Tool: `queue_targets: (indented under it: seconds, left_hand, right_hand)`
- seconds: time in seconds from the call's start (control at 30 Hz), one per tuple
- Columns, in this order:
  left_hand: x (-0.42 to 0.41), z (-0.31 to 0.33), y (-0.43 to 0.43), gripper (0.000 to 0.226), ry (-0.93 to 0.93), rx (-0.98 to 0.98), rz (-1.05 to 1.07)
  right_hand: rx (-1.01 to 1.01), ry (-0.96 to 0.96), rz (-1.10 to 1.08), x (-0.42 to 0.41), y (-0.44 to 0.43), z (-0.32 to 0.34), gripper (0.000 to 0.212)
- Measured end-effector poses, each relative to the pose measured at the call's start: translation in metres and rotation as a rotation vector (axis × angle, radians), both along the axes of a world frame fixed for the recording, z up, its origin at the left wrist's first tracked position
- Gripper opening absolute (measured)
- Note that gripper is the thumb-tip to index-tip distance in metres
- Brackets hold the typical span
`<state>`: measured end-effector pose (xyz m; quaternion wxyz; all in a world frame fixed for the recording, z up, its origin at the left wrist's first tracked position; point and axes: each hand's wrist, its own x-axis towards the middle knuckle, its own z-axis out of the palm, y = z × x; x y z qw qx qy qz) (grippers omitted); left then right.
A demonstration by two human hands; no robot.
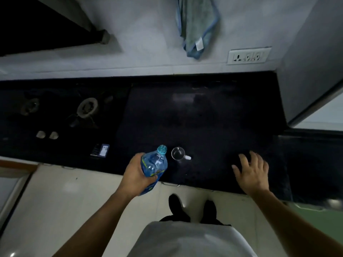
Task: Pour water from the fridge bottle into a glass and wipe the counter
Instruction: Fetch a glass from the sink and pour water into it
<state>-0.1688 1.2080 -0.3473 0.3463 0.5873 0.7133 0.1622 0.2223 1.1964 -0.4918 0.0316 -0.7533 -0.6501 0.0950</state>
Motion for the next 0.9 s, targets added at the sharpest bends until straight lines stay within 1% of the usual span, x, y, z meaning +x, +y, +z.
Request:
queue_targets:
  seconds: [0.1,0.2,0.4,0.6,0.77,0.9]
  left_hand:
    - [0.001,-0.008,0.005,0.072,0.047,-0.021,-0.026]
    - [0.001,-0.014,0.012,0.071,0.088,-0.036,-0.065]
    - [0.0,-0.022,0.027,0.072,0.159,-0.072,-0.105]
    - [0.001,-0.024,0.03,0.075,0.184,-0.096,-0.131]
    - [0.003,-0.023,0.027,0.067,0.204,-0.115,-0.144]
    - [0.002,-0.024,0.026,0.066,0.241,-0.152,-0.147]
  right_hand:
    - [-0.035,0.02,0.026,0.005,0.0,-0.003,0.067]
    - [-0.037,0.034,0.025,0.006,0.002,-0.002,0.072]
    - [-0.024,0.044,-0.001,0.007,0.001,-0.003,0.07]
    - [-0.022,0.028,-0.007,0.008,0.002,-0.005,0.072]
    - [-0.005,0.046,-0.004,0.01,0.002,-0.006,0.071]
    - [-0.007,0.053,-0.001,0.01,0.002,-0.006,0.074]
